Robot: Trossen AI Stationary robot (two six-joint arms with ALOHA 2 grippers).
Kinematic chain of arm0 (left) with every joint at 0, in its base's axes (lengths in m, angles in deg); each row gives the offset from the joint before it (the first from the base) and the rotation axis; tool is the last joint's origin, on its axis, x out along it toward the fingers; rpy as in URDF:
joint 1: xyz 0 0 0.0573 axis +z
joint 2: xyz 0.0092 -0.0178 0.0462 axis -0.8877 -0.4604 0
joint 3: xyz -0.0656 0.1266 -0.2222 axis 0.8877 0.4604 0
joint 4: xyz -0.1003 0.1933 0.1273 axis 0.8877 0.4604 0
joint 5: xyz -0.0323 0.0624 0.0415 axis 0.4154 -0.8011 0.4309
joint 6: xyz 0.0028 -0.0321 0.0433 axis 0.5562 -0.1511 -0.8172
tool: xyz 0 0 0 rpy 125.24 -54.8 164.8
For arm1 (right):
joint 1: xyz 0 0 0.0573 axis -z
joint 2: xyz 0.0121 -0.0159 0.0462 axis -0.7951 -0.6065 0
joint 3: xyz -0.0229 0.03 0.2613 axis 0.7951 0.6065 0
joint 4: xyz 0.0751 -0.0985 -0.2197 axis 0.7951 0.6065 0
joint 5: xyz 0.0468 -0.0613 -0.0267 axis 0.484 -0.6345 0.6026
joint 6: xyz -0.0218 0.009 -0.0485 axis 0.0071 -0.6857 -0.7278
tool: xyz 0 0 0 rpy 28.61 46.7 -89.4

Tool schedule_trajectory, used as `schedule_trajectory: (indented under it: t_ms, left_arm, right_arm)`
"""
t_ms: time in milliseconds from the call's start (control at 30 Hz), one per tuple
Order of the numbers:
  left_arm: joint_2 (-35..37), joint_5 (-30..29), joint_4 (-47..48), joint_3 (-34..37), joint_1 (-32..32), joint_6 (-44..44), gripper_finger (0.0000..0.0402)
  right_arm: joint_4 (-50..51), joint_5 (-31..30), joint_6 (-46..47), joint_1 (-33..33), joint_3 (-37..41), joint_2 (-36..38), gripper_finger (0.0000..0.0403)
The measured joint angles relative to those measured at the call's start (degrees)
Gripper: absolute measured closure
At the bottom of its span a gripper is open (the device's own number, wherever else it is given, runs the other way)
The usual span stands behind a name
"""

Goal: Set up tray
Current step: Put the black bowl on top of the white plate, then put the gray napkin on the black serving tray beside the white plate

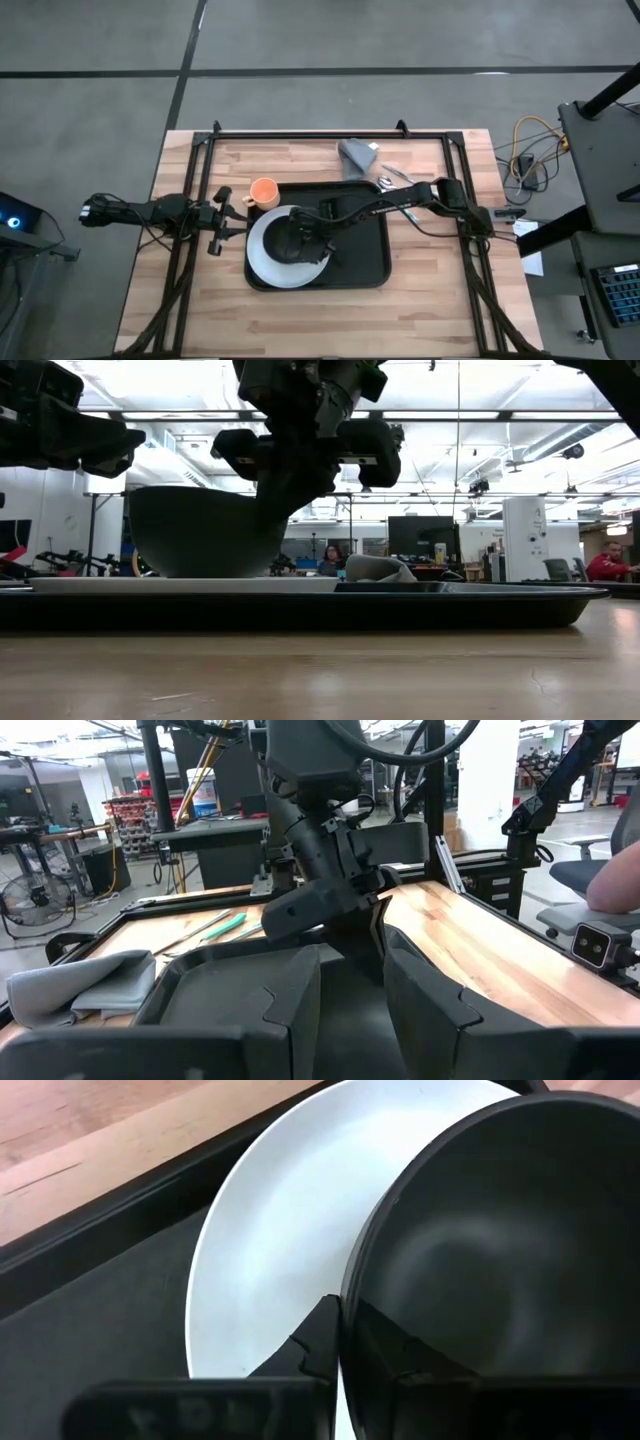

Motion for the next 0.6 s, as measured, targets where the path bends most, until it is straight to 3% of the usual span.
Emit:
schedule_trajectory:
  t_ms: [600]
  left_arm:
    - [0.00, 0.00, 0.00, 0.02, 0.00, 0.00, 0.0305]
  right_arm:
    - [-1.48, 0.00, 1.92, 0.07, 0.11, 0.00, 0.0302]
